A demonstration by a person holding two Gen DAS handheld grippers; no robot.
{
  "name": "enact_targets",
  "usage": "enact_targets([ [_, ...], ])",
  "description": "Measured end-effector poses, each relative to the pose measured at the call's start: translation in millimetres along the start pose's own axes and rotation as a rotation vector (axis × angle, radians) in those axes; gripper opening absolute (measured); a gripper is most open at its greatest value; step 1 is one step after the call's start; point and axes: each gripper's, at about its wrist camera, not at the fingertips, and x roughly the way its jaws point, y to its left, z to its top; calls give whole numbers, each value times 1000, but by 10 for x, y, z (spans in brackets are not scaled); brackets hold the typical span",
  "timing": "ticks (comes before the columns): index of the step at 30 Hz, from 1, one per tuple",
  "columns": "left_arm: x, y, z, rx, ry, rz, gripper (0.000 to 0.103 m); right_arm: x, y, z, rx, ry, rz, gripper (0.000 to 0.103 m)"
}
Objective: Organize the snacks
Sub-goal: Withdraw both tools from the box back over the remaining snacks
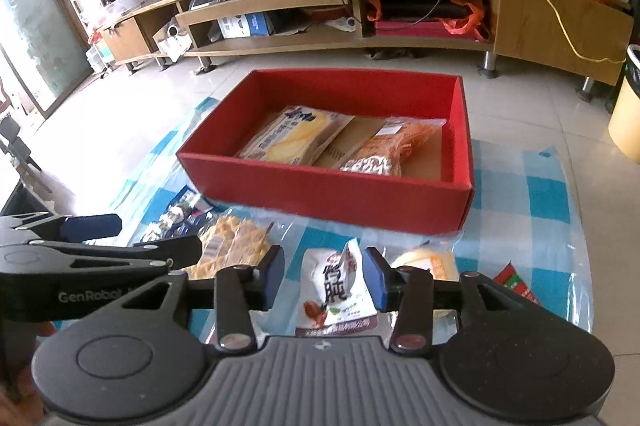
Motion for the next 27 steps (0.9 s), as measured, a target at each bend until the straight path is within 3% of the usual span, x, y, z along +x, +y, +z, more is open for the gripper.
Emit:
enact_targets([
  [16, -41, 448, -562, -37, 106, 42, 95, 72, 352, -420, -59, 102, 38, 42],
  [27, 141, 364, -817, 31, 197, 12, 96, 70, 366, -516, -44, 125, 36, 42],
])
